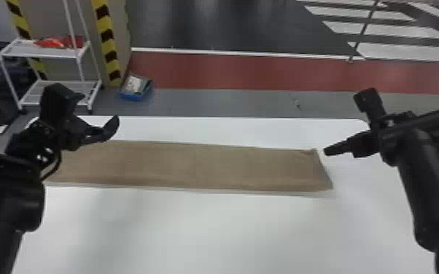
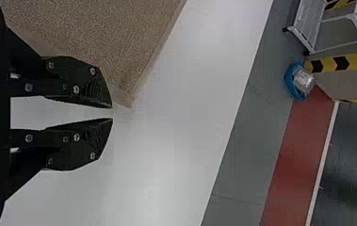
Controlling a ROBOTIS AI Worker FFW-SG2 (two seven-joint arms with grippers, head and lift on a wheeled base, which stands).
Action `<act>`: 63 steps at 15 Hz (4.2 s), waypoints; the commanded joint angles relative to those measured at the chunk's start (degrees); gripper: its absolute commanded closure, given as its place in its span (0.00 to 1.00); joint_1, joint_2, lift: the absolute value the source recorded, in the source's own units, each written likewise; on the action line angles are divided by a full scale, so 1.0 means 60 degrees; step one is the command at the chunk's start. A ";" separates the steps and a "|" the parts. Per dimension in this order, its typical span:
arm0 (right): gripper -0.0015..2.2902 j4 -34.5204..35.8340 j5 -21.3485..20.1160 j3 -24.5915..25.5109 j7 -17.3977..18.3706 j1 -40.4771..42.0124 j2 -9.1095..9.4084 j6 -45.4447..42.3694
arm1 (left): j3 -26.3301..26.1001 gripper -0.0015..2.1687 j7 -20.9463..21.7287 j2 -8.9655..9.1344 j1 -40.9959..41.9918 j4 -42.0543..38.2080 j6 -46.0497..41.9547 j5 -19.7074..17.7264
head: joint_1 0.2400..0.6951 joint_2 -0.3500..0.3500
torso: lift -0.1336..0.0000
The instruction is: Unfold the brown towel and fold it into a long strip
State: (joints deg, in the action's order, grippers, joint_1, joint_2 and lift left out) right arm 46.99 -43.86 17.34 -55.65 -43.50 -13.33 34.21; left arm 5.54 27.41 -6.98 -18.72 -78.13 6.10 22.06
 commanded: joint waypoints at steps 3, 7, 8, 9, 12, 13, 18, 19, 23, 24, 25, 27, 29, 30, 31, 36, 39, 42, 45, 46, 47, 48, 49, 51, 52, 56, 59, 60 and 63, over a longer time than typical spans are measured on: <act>0.02 0.3667 0.2534 0.0200 0.0852 0.1347 0.0053 0.2758 | 0.0220 0.04 0.0002 -0.0024 0.0351 -0.0177 -0.0202 -0.0030 | 0.87 0.31 | 0.08; 0.02 0.6802 0.4160 0.0478 0.4119 0.3017 0.0566 0.4047 | 0.0396 0.04 -0.0100 0.0020 0.0644 -0.0397 -0.0261 -0.0147 | 0.85 0.30 | 0.08; 0.03 0.7403 0.4321 0.0435 0.4866 0.3486 0.0742 0.3959 | 0.0425 0.04 -0.0159 0.0020 0.0718 -0.0382 -0.0290 -0.0220 | 0.85 0.29 | 0.08; 0.03 0.7725 0.4395 0.0449 0.5349 0.3837 0.0917 0.3637 | 0.0484 0.04 -0.0173 0.0035 0.0791 -0.0382 -0.0408 -0.0293 | 0.86 0.28 | 0.08; 0.03 0.8457 0.4629 0.0728 0.6023 0.5024 0.1225 0.2905 | 0.0762 0.04 -0.0305 0.0020 0.1069 -0.0397 -0.0730 -0.0762 | 0.89 0.28 | 0.08; 0.03 0.8516 0.4717 0.0815 0.6199 0.5302 0.1284 0.2407 | 0.0982 0.04 -0.0305 -0.0024 0.1216 -0.0514 -0.0759 -0.1084 | 0.90 0.28 | 0.08; 0.03 0.8501 0.5566 0.1460 0.6316 0.5947 0.1269 0.1703 | 0.1494 0.04 -0.0335 -0.0038 0.2065 -0.1100 -0.0788 -0.1787 | 1.00 0.31 | 0.08; 0.03 0.8531 0.5640 0.1504 0.6243 0.6020 0.1269 0.1528 | 0.1524 0.04 -0.0393 0.0006 0.2197 -0.1232 -0.0730 -0.1919 | 1.00 0.31 | 0.08; 0.03 0.8824 0.6401 0.1797 0.6082 0.6591 0.1284 0.0473 | 0.1861 0.07 -0.0422 0.0064 0.2475 -0.1378 -0.0583 -0.3179 | 1.00 0.31 | 0.08; 0.03 0.8970 0.6650 0.1870 0.6082 0.6826 0.1357 0.0121 | 0.1861 0.07 -0.0510 0.0108 0.2578 -0.1378 -0.0701 -0.3369 | 1.00 0.31 | 0.08; 0.03 0.9161 0.6694 0.1855 0.6082 0.7060 0.1503 -0.0025 | 0.1875 0.07 -0.0613 0.0167 0.2739 -0.1378 -0.0935 -0.3384 | 1.00 0.32 | 0.08; 0.03 0.9703 0.6768 0.1768 0.6125 0.7778 0.2016 -0.1168 | 0.1861 0.07 -0.0862 0.0328 0.3061 -0.1364 -0.2077 -0.3677 | 1.00 0.32 | 0.08; 0.03 1.0288 0.6899 0.1680 0.6169 0.8452 0.2230 -0.2134 | 0.1846 0.07 -0.1052 0.0577 0.3325 -0.1378 -0.2341 -0.3750 | 1.00 0.34 | 0.08; 0.03 1.0581 0.6899 0.1519 0.6199 0.8803 0.2230 -0.2574 | 0.1861 0.07 -0.1052 0.0694 0.3471 -0.1408 -0.2312 -0.3750 | 1.00 0.35 | 0.08; 0.03 1.0787 0.6899 0.1328 0.6272 0.9096 0.2230 -0.2925 | 0.1846 0.07 -0.1038 0.0767 0.3603 -0.1613 -0.2195 -0.3721 | 1.00 0.35 | 0.08; 0.03 1.1094 0.6299 -0.0239 0.6697 1.0268 0.2230 -0.4449 | 0.1861 0.07 -0.1067 0.1188 0.4746 -0.2931 -0.1228 -0.3428 | 1.00 0.42 | 0.08; 0.04 1.1094 0.6240 -0.0781 0.6697 1.1015 0.2230 -0.5884 | 0.1992 0.07 -0.1126 0.1188 0.5464 -0.3429 -0.1228 -0.3633 | 1.00 0.48 | 0.08; 0.04 1.0992 0.6812 -0.1309 0.6609 1.1704 0.2230 -0.7466 | 0.1875 0.07 -0.1155 0.1188 0.5771 -0.3883 -0.1052 -0.3677 | 1.00 0.56 | 0.08; 0.04 1.1094 0.7441 -0.1587 0.6785 1.2143 0.2230 -0.7466 | 0.1568 0.07 -0.1477 0.1188 0.6152 -0.4205 -0.1052 -0.3765 | 1.00 0.61 | 0.08; 0.04 1.1270 0.7427 -0.1748 0.7092 1.2231 0.2230 -0.7086 | 0.1509 0.07 -0.1609 0.1188 0.6240 -0.4264 -0.1081 -0.3809 | 1.00 0.61 | 0.08; 0.04 1.1460 0.7441 -0.1851 0.7253 1.2304 0.2230 -0.6588 | 0.1450 0.07 -0.1726 0.1188 0.6284 -0.4279 -0.1111 -0.3823 | 1.00 0.61 | 0.08; 0.04 1.1578 0.7441 -0.1880 0.7312 1.2377 0.2230 -0.6558 | 0.1436 0.07 -0.1726 0.1188 0.6357 -0.4323 -0.1169 -0.3838 | 1.00 0.61 | 0.08; 0.04 1.1680 0.7441 -0.1909 0.7312 1.2436 0.2230 -0.6558 | 0.1450 0.07 -0.1726 0.1188 0.6445 -0.4381 -0.1199 -0.3882 | 1.00 0.61 | 0.08; 0.04 1.1739 0.7441 -0.1924 0.7341 1.2495 0.2230 -0.6500 | 0.1450 0.07 -0.1917 0.1188 0.6533 -0.4410 -0.1257 -0.3955 | 1.00 0.62 | 0.08; 0.04 1.1739 0.7456 -0.1924 0.7341 1.2524 0.2230 -0.6500 | 0.1450 0.07 -0.1931 0.1188 0.6592 -0.4469 -0.1316 -0.4072 | 1.00 0.63 | 0.08; 0.04 1.1914 0.7632 -0.1997 0.7341 1.2656 0.2230 -0.6500 | 0.1421 0.07 -0.1990 0.1188 0.6870 -0.4718 -0.1492 -0.4116 | 1.00 0.63 | 0.08; 0.04 1.1988 0.7778 -0.1997 0.7341 1.2714 0.2230 -0.6441 | 0.1406 0.07 -0.2048 0.1188 0.7002 -0.4791 -0.1492 -0.4102 | 1.00 0.64 | 0.08; 0.04 1.2032 0.7852 -0.1982 0.7341 1.2744 0.2230 -0.6412 | 0.1406 0.07 -0.2048 0.1188 0.7046 -0.4821 -0.1492 -0.4102 | 1.00 0.64 | 0.08; 0.04 1.2163 0.7852 -0.1997 0.7341 1.2831 0.2230 -0.6412 | 0.1392 0.07 -0.2078 0.1188 0.7163 -0.4967 -0.1492 -0.4102 | 1.00 0.64 | 0.08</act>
State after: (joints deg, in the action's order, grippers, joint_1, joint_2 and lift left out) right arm 119.68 3.23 5.43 -11.60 33.31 -0.44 -4.28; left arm 13.91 14.96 -0.09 23.93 -107.50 -2.86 -2.55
